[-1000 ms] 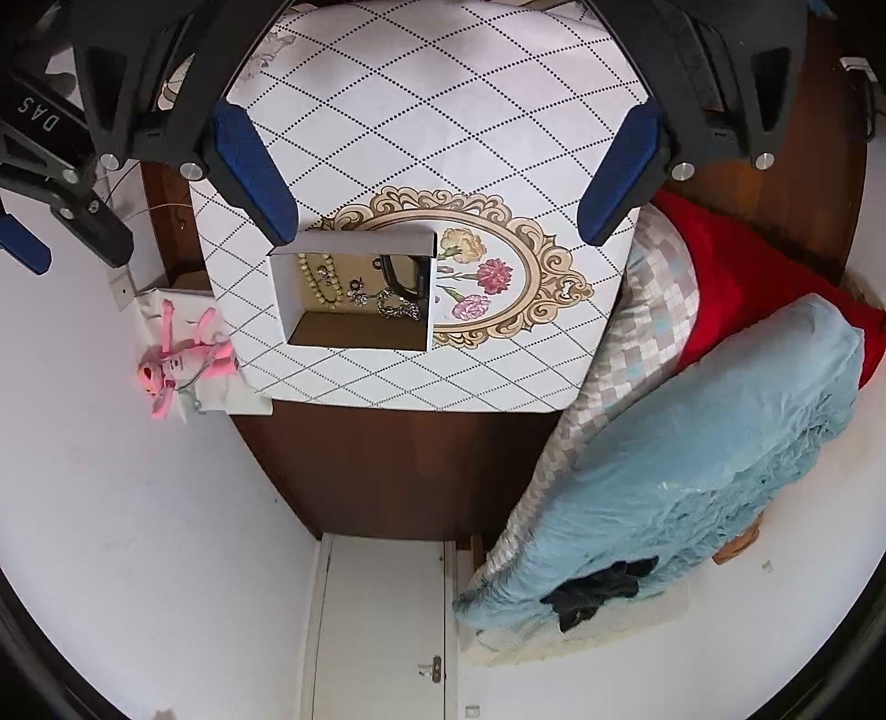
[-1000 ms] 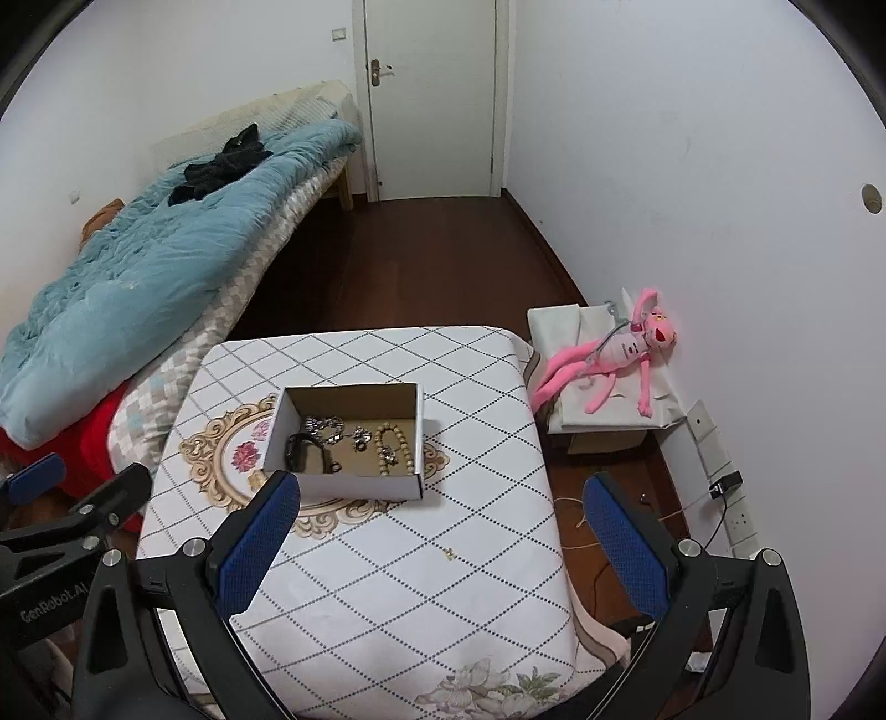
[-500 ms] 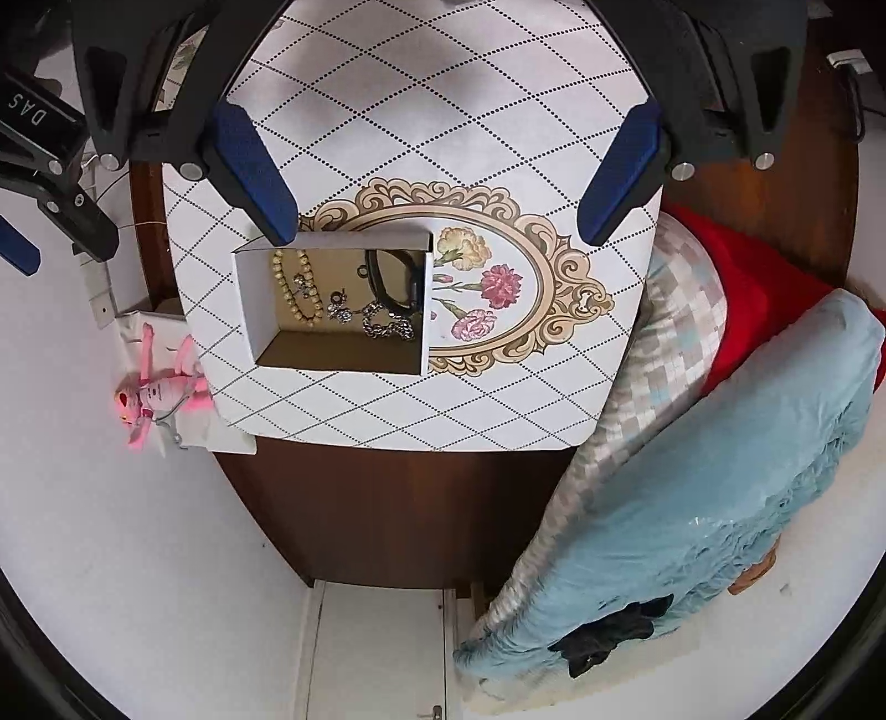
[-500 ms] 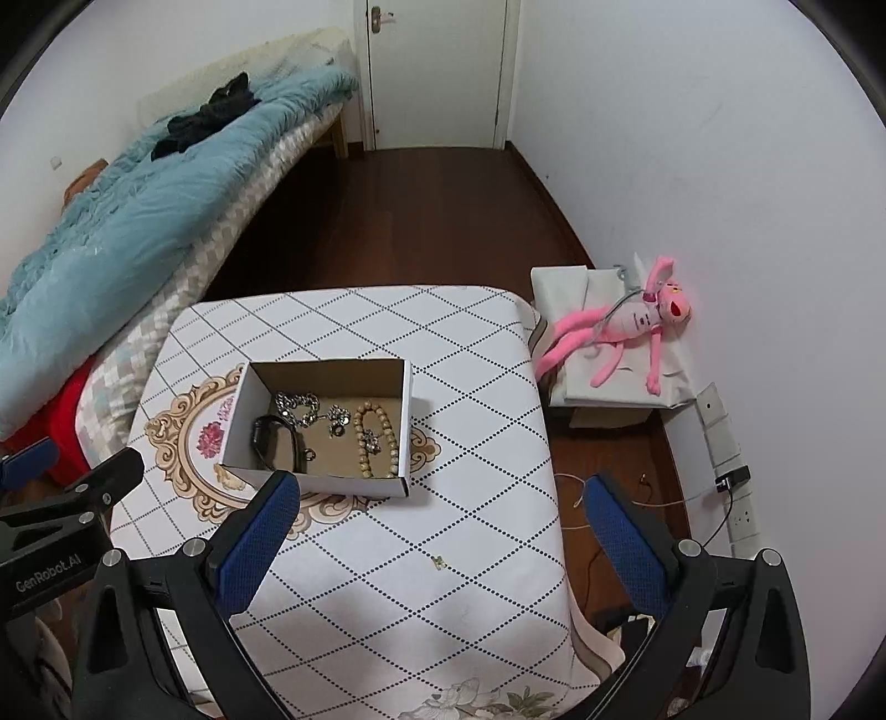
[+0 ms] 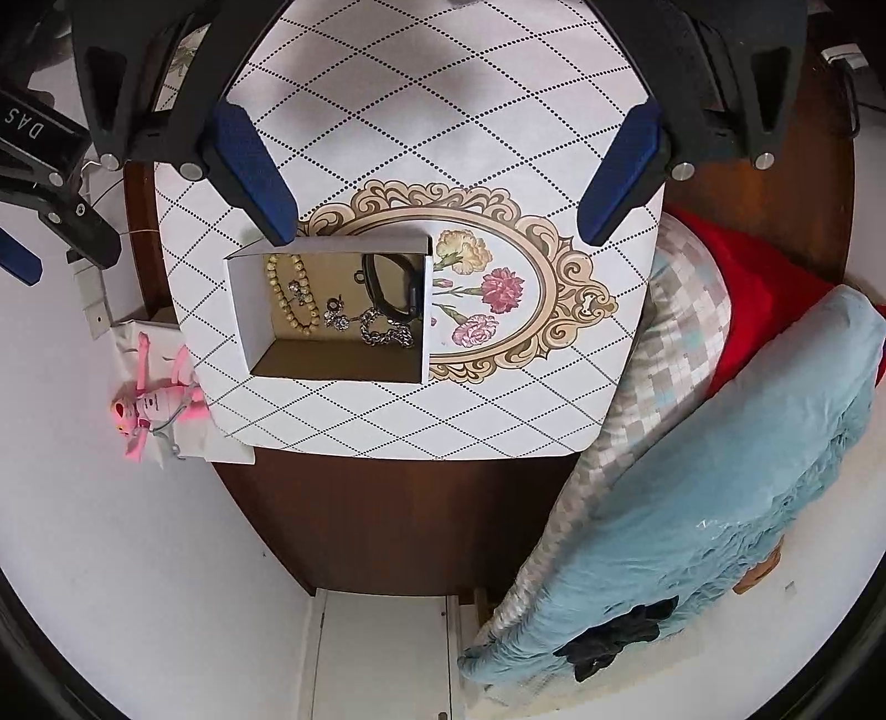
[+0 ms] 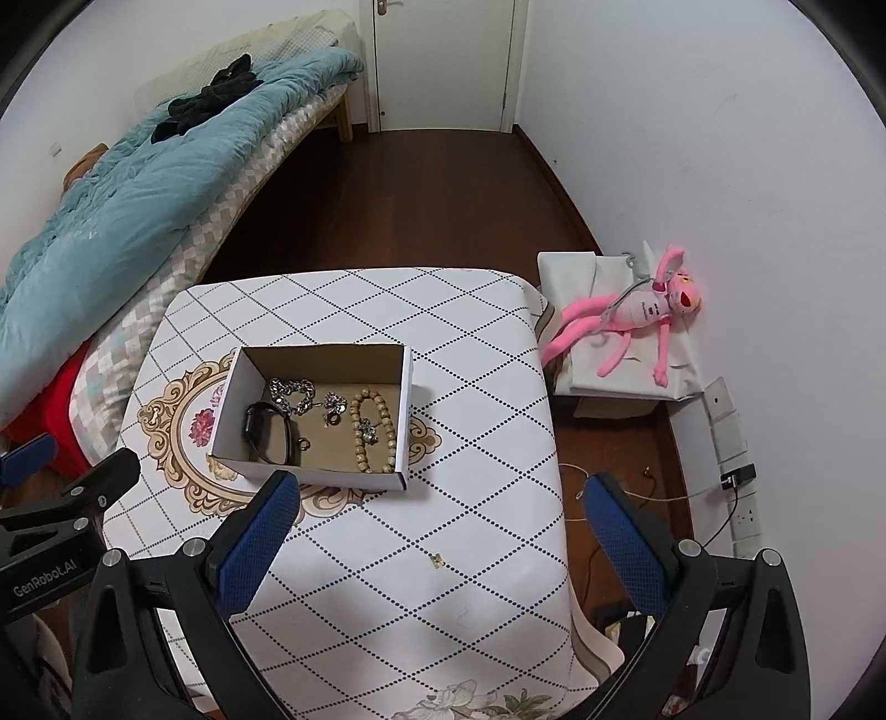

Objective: Organize jewelry

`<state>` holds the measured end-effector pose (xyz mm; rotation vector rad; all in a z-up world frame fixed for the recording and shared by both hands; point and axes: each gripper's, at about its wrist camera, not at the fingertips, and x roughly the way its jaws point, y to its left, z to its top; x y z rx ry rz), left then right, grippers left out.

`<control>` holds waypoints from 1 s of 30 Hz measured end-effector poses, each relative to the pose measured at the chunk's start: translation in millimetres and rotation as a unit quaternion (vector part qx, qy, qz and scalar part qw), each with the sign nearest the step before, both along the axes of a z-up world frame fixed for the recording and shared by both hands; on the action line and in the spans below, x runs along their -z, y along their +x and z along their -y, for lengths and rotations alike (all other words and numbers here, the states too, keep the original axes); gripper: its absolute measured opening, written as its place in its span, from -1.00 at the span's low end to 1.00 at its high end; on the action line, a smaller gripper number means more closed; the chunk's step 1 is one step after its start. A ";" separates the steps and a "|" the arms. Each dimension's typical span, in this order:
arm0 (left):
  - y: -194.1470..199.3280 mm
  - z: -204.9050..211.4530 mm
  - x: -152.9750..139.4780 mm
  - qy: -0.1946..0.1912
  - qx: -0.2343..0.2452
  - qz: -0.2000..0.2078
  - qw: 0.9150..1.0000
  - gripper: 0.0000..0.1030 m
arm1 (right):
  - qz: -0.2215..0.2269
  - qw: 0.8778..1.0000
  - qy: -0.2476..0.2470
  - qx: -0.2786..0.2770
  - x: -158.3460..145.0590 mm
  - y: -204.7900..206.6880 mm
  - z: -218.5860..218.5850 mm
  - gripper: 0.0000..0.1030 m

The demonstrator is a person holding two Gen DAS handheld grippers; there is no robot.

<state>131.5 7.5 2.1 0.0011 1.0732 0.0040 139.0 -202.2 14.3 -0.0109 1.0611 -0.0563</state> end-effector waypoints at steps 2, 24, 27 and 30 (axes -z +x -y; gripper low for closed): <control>-0.3 -0.2 0.5 0.001 0.002 0.001 1.000 1.00 | -0.002 1.000 -0.001 -0.001 0.5 0.3 -0.6 1.00; -6.4 -3.0 -1.7 0.005 -0.002 0.009 1.000 1.00 | -0.004 1.000 0.002 -0.004 1.7 -2.4 -0.6 1.00; -6.1 -1.4 -3.1 0.005 -0.002 0.011 1.000 1.00 | -0.004 1.000 0.003 -0.003 1.8 -2.8 -1.3 1.00; -6.0 -1.0 -3.1 0.005 -0.001 0.010 1.000 1.00 | -0.004 1.000 0.003 -0.004 1.6 -3.0 -1.6 1.00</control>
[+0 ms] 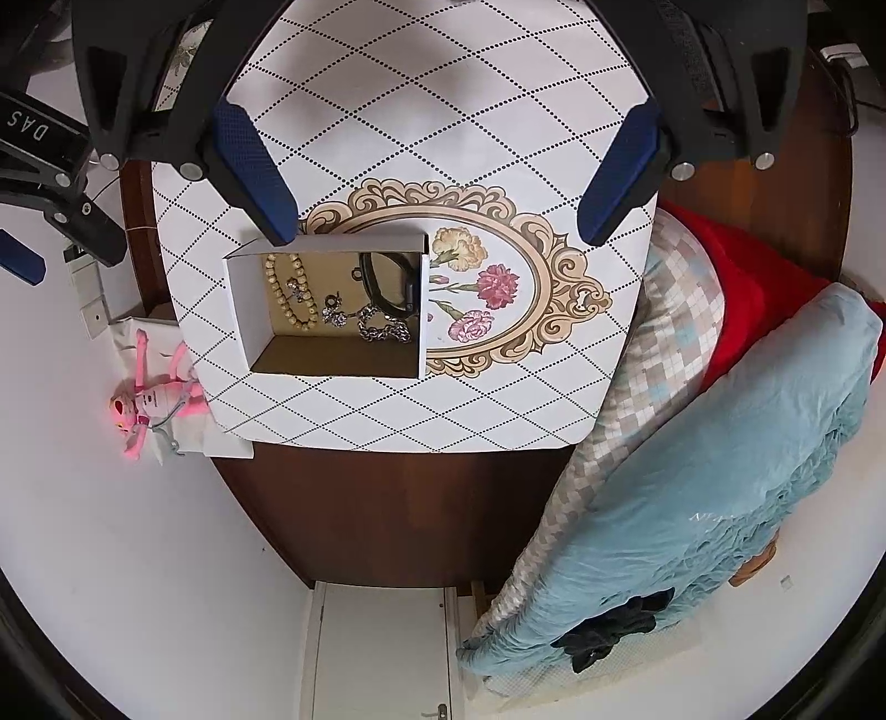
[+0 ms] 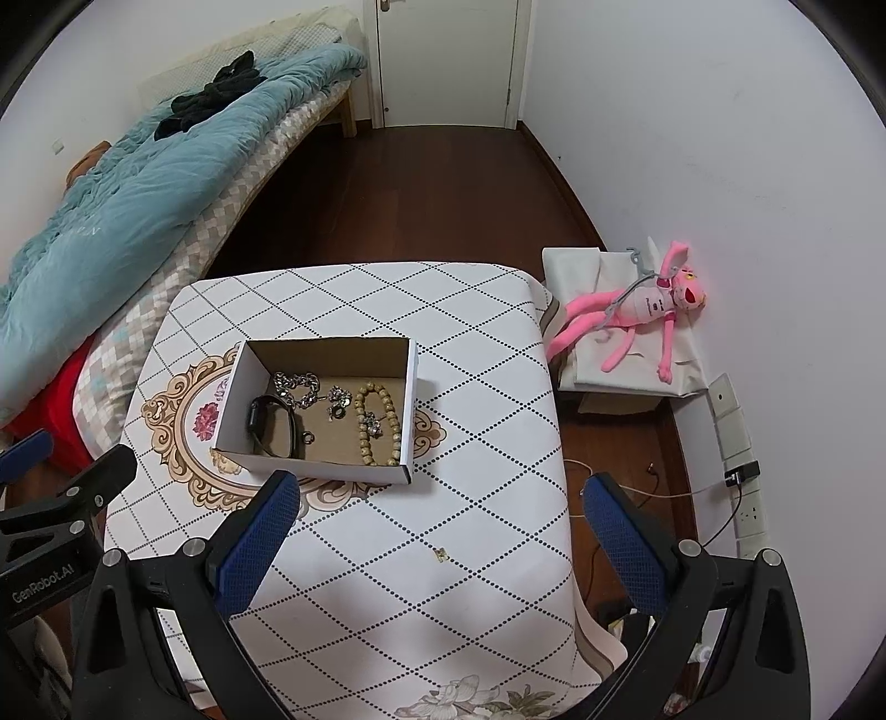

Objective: Organize jewelry

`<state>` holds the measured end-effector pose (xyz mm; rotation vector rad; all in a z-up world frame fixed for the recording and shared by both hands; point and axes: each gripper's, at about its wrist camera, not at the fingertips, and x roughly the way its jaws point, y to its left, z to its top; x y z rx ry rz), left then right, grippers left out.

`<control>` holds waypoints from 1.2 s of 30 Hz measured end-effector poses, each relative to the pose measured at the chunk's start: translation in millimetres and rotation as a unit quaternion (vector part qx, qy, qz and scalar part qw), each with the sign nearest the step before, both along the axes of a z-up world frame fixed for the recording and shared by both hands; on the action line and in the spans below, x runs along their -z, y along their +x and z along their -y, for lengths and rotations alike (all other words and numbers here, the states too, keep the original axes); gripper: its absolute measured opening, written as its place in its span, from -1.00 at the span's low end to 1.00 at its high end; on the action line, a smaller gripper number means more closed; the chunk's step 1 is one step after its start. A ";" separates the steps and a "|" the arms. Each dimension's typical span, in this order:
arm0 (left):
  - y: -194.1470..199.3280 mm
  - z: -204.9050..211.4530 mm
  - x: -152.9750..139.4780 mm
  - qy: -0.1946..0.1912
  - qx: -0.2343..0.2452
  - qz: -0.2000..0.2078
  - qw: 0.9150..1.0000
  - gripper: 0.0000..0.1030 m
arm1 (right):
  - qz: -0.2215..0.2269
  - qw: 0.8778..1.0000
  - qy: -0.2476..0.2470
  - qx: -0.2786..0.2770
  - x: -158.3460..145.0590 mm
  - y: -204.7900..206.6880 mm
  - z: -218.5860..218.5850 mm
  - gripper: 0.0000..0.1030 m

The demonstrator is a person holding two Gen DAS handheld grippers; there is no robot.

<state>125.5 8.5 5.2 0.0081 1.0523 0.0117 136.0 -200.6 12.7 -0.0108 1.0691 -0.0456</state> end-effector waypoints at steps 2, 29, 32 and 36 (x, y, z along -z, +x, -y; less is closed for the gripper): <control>-0.3 0.8 -0.6 0.000 0.000 0.000 1.000 1.00 | 0.000 1.000 0.001 0.001 -0.1 0.3 0.4 1.00; -1.5 1.8 0.1 -0.006 0.000 -0.002 1.000 1.00 | -0.005 1.000 -0.004 0.002 4.1 1.6 3.3 1.00; -1.4 2.0 0.1 -0.007 0.000 -0.003 1.000 1.00 | -0.007 1.000 -0.003 0.002 4.3 0.8 4.9 1.00; -1.6 1.9 0.5 -0.007 0.000 -0.004 1.000 1.00 | -0.008 1.000 -0.004 0.003 5.9 -0.4 5.3 1.00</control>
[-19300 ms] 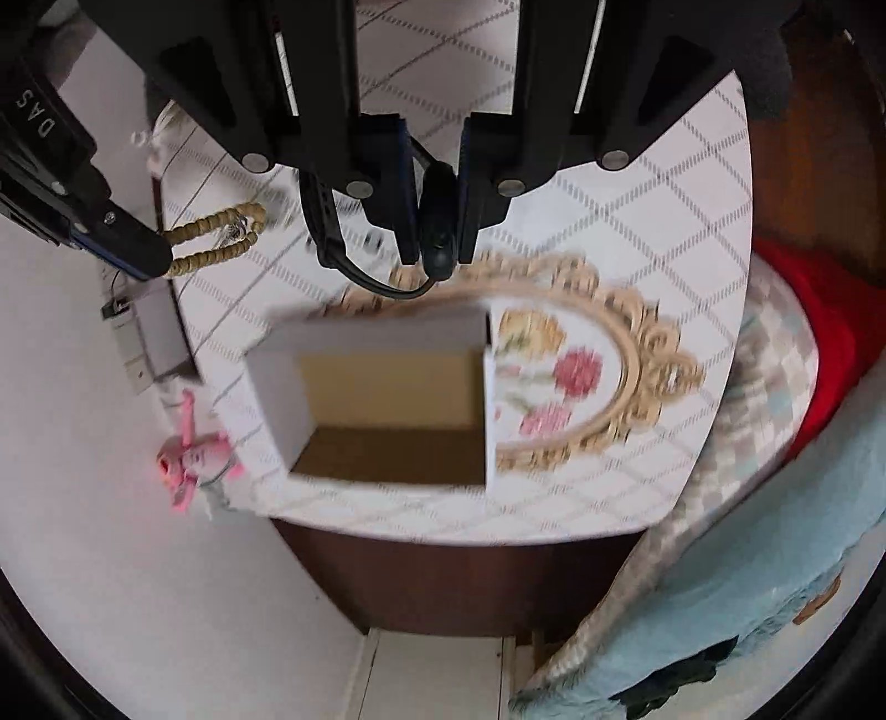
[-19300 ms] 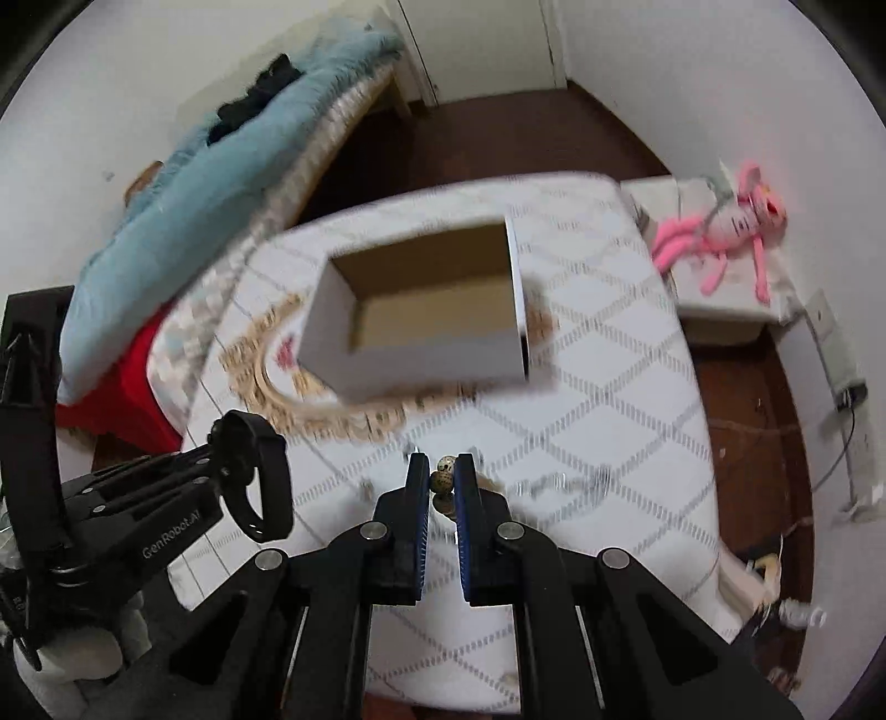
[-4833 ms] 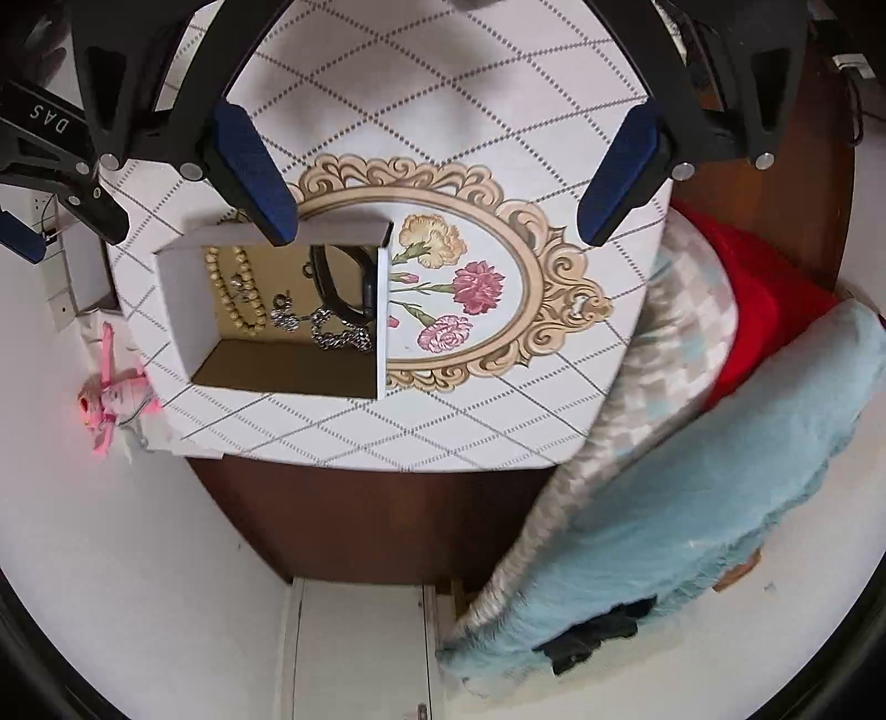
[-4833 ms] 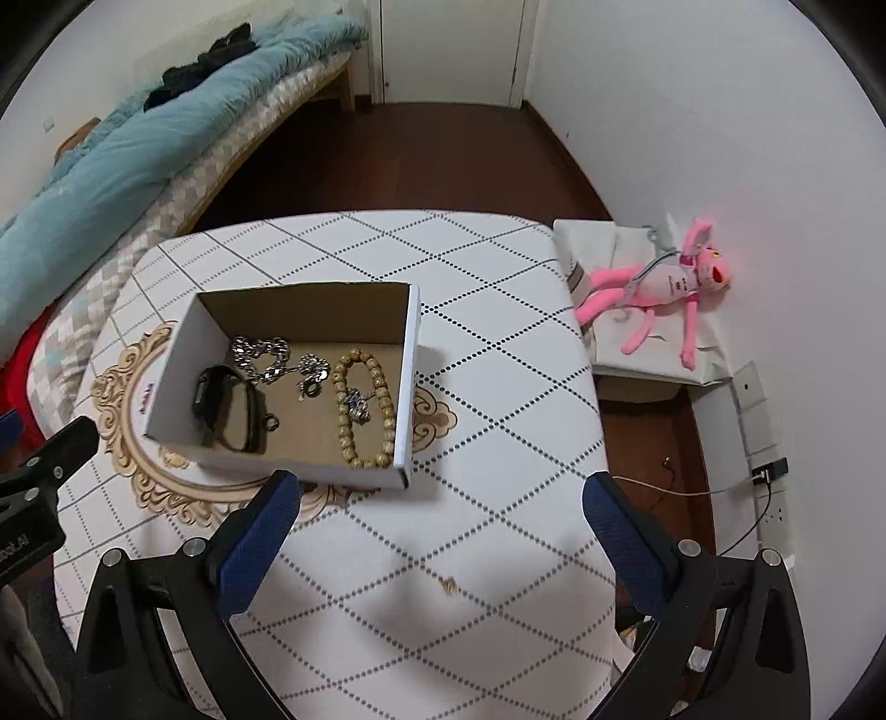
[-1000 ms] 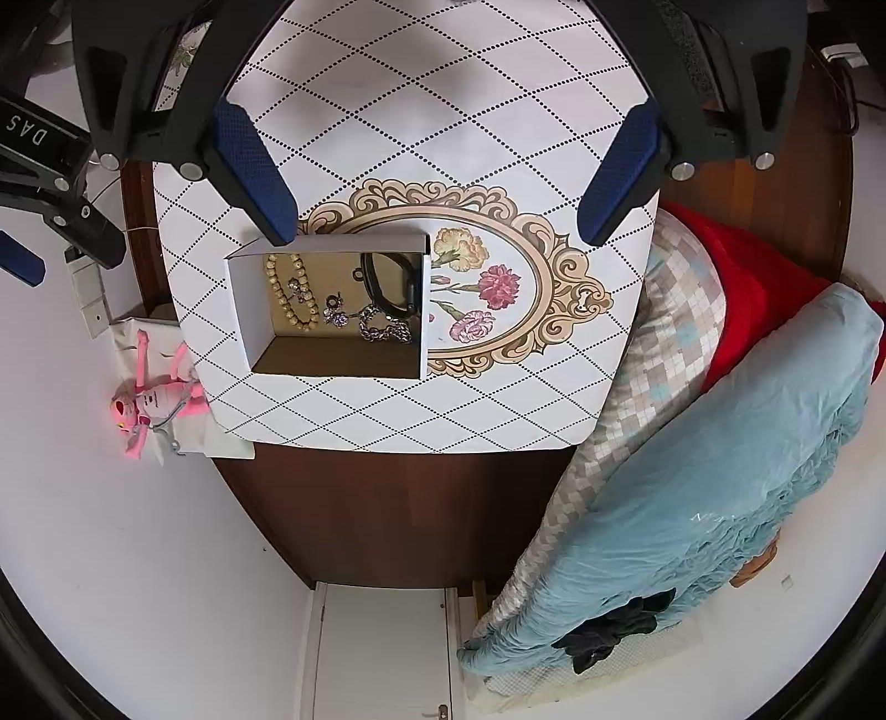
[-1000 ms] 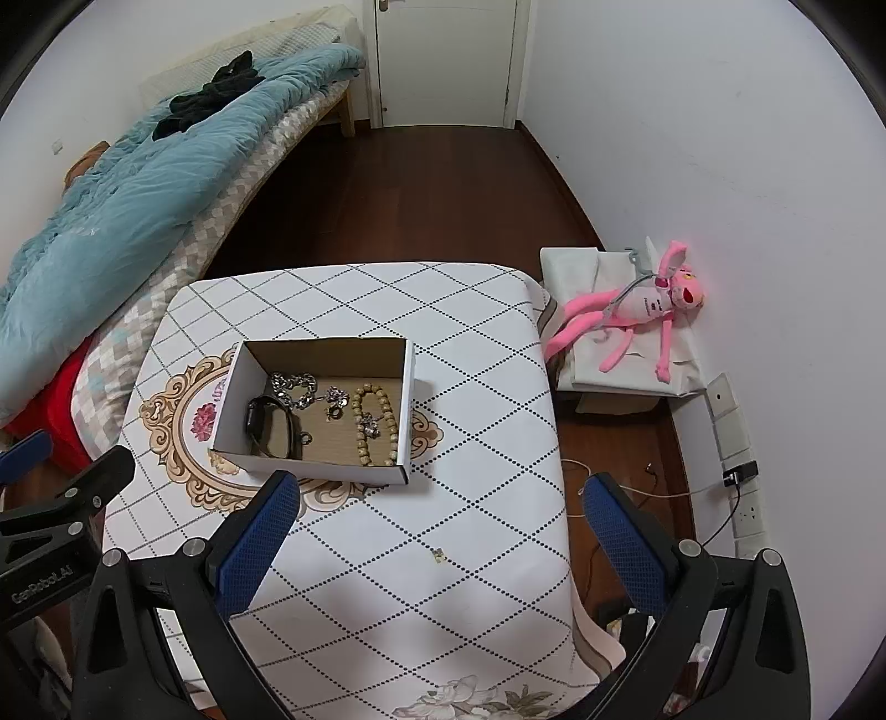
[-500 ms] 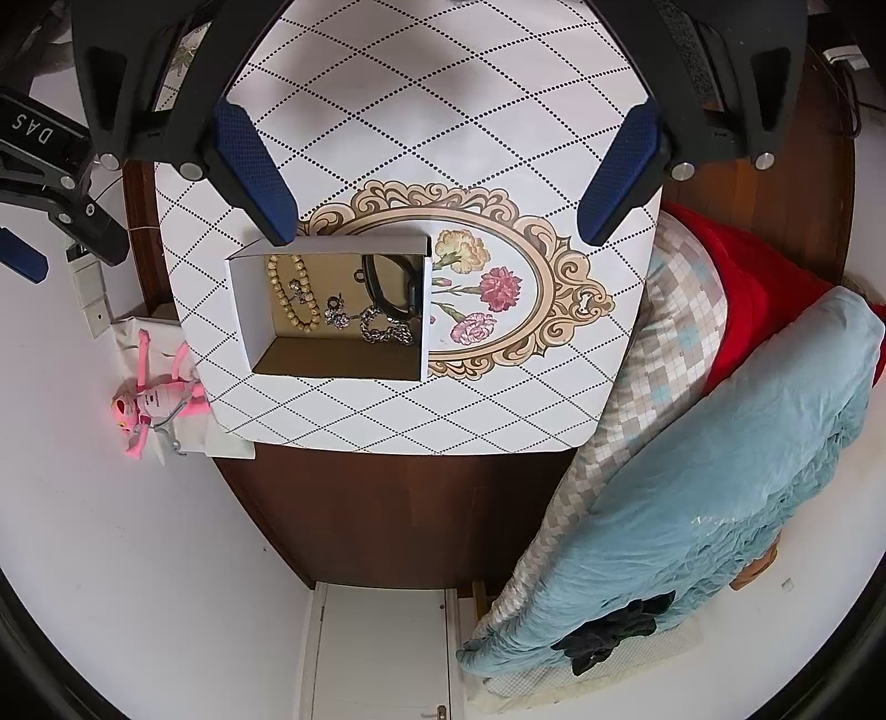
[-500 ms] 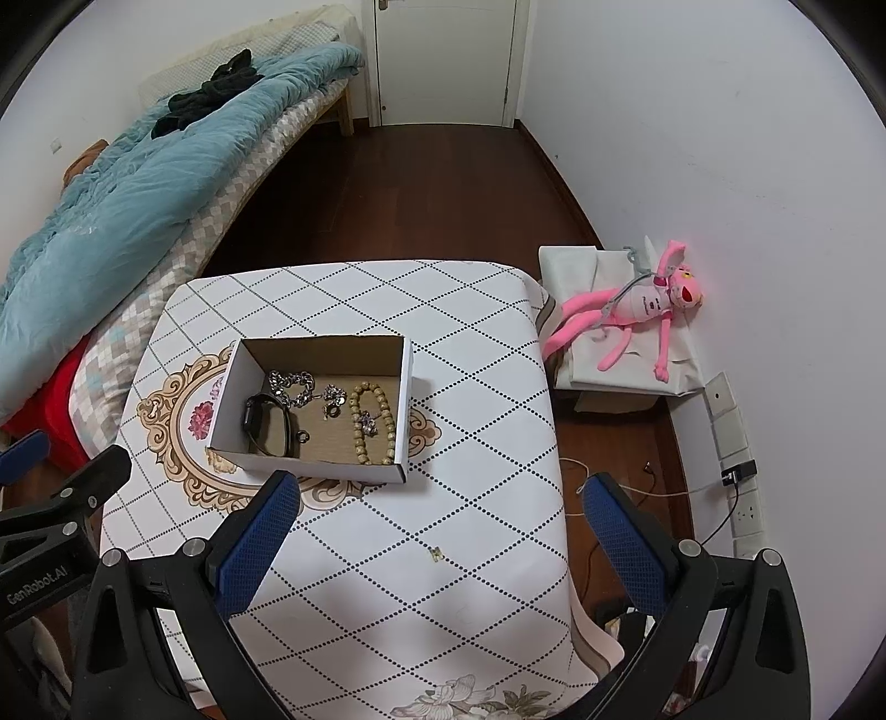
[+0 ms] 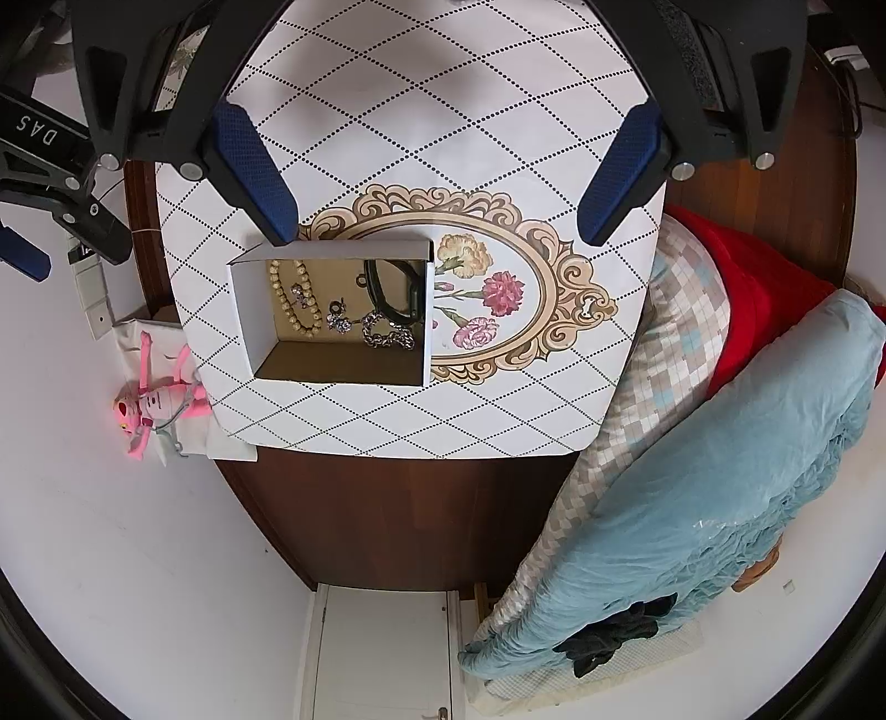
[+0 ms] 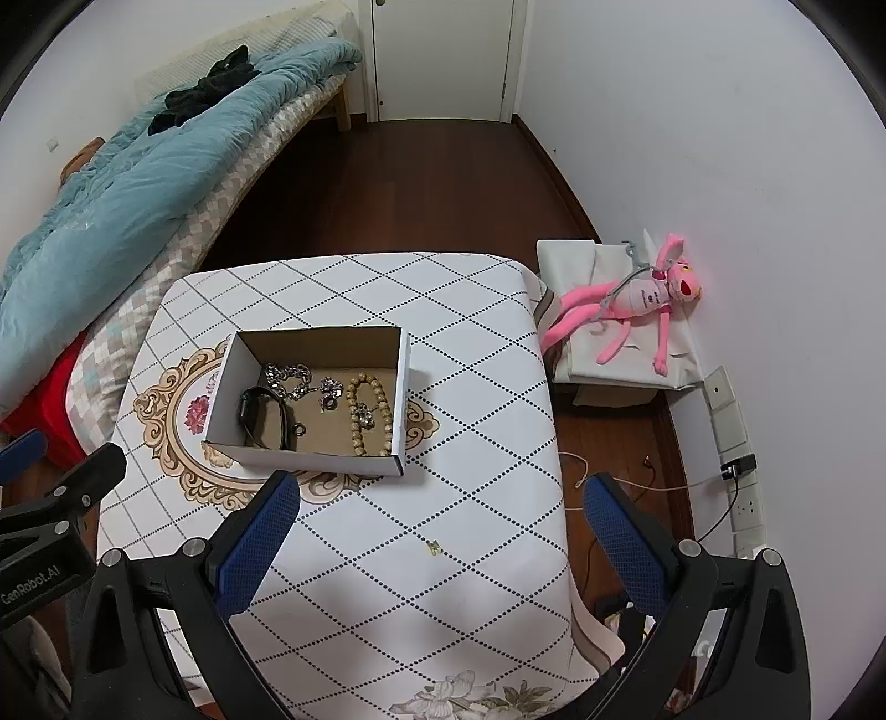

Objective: Organize jewelry

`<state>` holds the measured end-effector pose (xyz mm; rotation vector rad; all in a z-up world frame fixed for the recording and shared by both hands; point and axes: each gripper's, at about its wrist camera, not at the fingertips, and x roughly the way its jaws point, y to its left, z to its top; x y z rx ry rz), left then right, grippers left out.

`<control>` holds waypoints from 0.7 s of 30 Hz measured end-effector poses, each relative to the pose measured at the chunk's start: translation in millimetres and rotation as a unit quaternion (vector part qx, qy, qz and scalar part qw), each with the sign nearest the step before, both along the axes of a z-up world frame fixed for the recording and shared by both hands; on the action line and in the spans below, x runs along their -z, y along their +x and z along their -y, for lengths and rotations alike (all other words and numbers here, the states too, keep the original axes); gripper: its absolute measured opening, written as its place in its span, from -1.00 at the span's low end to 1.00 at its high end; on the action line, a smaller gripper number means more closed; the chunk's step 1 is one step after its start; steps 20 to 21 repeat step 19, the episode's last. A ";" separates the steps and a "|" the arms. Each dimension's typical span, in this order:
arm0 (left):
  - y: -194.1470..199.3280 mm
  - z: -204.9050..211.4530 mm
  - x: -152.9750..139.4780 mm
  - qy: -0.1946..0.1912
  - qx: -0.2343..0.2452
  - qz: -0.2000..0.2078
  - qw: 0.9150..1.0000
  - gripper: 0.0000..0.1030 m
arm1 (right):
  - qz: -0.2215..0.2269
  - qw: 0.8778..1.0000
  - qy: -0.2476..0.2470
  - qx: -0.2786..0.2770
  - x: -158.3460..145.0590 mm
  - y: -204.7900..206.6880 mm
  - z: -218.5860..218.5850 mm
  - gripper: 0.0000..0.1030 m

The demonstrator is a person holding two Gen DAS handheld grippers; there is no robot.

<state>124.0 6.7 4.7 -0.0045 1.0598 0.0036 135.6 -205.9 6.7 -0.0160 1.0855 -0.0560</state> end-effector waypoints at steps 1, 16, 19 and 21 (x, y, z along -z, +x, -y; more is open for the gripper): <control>-0.4 0.0 0.6 0.000 0.000 0.000 1.000 1.00 | 0.000 1.000 0.000 0.000 0.0 -0.3 -0.2 1.00; -5.2 -3.7 4.2 -0.008 -0.002 0.003 1.000 1.00 | 0.002 1.000 -0.004 0.001 -3.1 -1.8 2.9 1.00; -4.1 -4.0 4.5 -0.010 0.002 0.001 1.000 1.00 | 0.002 1.000 -0.004 0.000 -3.2 -1.7 3.3 1.00; -4.1 -4.0 4.5 -0.010 0.002 0.001 1.000 1.00 | 0.002 1.000 -0.004 0.000 -3.2 -1.7 3.3 1.00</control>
